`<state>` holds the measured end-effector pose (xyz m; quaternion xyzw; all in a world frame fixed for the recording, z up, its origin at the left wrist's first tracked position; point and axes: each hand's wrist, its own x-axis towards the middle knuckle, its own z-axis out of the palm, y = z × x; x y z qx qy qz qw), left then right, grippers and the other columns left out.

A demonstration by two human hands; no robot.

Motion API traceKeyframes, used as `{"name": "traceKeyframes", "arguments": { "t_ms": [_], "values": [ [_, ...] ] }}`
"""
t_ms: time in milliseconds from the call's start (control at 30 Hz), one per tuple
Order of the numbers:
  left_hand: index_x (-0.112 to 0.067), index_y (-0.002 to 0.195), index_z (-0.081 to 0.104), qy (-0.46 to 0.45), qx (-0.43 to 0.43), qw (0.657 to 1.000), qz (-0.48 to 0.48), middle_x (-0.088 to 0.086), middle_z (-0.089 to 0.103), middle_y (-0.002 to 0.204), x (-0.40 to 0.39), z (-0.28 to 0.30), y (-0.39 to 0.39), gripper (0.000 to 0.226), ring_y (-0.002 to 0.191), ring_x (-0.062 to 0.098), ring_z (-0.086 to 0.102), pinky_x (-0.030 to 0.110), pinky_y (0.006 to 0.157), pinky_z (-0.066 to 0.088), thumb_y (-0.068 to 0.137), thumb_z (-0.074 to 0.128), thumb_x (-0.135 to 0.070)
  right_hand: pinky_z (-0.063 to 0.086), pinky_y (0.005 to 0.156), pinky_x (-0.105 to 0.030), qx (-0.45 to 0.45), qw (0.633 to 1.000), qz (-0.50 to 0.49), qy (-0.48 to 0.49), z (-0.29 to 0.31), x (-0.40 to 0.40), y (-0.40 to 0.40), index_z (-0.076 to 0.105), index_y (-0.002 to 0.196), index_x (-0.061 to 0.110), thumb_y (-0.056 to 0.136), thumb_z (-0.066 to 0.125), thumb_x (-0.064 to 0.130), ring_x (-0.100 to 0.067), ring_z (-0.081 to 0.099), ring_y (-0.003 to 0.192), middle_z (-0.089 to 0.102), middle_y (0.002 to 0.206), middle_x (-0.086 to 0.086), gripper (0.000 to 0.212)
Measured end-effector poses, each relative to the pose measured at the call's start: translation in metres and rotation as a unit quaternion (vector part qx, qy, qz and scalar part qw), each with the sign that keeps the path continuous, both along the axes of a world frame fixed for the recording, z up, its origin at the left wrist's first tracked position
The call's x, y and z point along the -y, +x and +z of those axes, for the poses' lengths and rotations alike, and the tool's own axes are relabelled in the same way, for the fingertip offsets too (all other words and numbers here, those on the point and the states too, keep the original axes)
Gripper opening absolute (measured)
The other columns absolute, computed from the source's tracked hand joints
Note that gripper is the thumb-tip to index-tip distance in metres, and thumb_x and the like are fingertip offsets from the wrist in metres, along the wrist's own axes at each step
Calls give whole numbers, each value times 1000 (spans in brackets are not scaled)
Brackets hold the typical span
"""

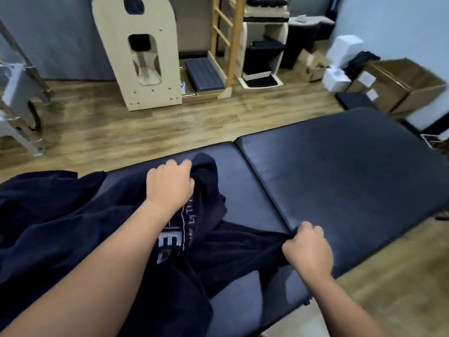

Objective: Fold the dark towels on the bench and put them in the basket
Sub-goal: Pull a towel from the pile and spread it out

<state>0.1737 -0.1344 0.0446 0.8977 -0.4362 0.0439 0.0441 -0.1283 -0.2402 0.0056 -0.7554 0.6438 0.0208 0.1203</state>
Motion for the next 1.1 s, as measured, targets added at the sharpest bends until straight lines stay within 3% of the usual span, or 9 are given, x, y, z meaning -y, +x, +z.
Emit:
{"name": "traceKeyframes", "arguments": {
  "t_ms": [100, 233, 333, 467, 600, 733, 833, 1000, 1100],
  "values": [
    [-14, 101, 67, 130, 4, 990, -52, 12, 51, 116, -3, -18, -8, 27, 106, 35, 49, 39, 77, 41, 82, 62, -33, 49, 90, -41, -114, 991, 2, 70, -10, -7, -18, 62, 110, 18, 77, 54, 37, -34, 54, 112, 57, 118, -8, 39],
    [-13, 98, 54, 121, -261, 958, -6, 13, 66, 113, 0, -31, -10, 22, 104, 37, 62, 40, 87, 51, 86, 57, -32, 47, 88, -45, -197, 970, 134, 49, -27, -33, -10, 57, 115, 20, 78, 61, 46, -35, 50, 114, 50, 120, -8, 45],
    [-15, 101, 50, 55, -336, 940, -28, 10, 67, 107, 7, -24, -19, 22, 100, 35, 62, 41, 85, 52, 88, 57, -32, 50, 84, -45, -68, 963, 260, 24, -32, -53, 18, 54, 121, 21, 78, 64, 53, -36, 53, 109, 50, 116, -7, 55],
    [-21, 88, 56, -11, -392, 911, -127, -3, 67, 87, 12, 2, -46, 17, 88, 23, 63, 36, 77, 51, 82, 71, -27, 47, 102, -37, 194, 928, 192, 255, -17, -80, 81, 28, 148, 34, 61, 70, 73, -21, 52, 123, 47, 133, 1, 104],
    [-23, 96, 71, 22, -419, 895, -154, -6, 73, 88, -10, 14, -35, 26, 84, 12, 68, 38, 79, 55, 77, 78, -39, 53, 87, -36, 282, 928, 118, 213, -21, -94, 117, 62, 115, 19, 79, 73, 44, -24, 64, 106, 64, 113, -2, 45],
    [-25, 124, 60, 261, -241, 931, -80, 2, 60, 133, -54, 5, 1, 73, 127, 27, 54, 50, 105, 44, 66, 80, -64, 41, 69, -30, 201, 951, 165, 166, -16, -84, 120, 54, 78, 16, 81, 67, 28, -29, 63, 92, 54, 93, 1, 18],
    [-21, 147, 34, 425, -145, 893, 20, 16, 28, 157, -91, -11, 15, 106, 141, 45, 31, 66, 109, 28, 64, 81, -69, 42, 72, -32, 146, 960, 196, 134, -13, -80, 118, 44, 86, 14, 83, 62, 19, -33, 61, 93, 58, 94, -7, 19],
    [-17, 109, 51, 288, -99, 952, 2, 4, 58, 112, -110, -13, 10, 26, 101, 29, 62, 39, 72, 45, 88, 65, -24, 41, 72, -39, 168, 952, 238, 98, -9, -81, 114, 32, 97, 19, 83, 58, 7, -36, 58, 90, 50, 93, -4, 31],
    [-21, 86, 42, 217, -142, 966, -13, -3, 55, 89, -97, 0, 0, 22, 80, 24, 56, 34, 62, 43, 81, 63, -22, 39, 72, -39, 154, 958, 233, 68, -1, -69, 105, 42, 121, 16, 85, 56, 5, -41, 58, 95, 45, 102, -4, 40]
  ]
}}
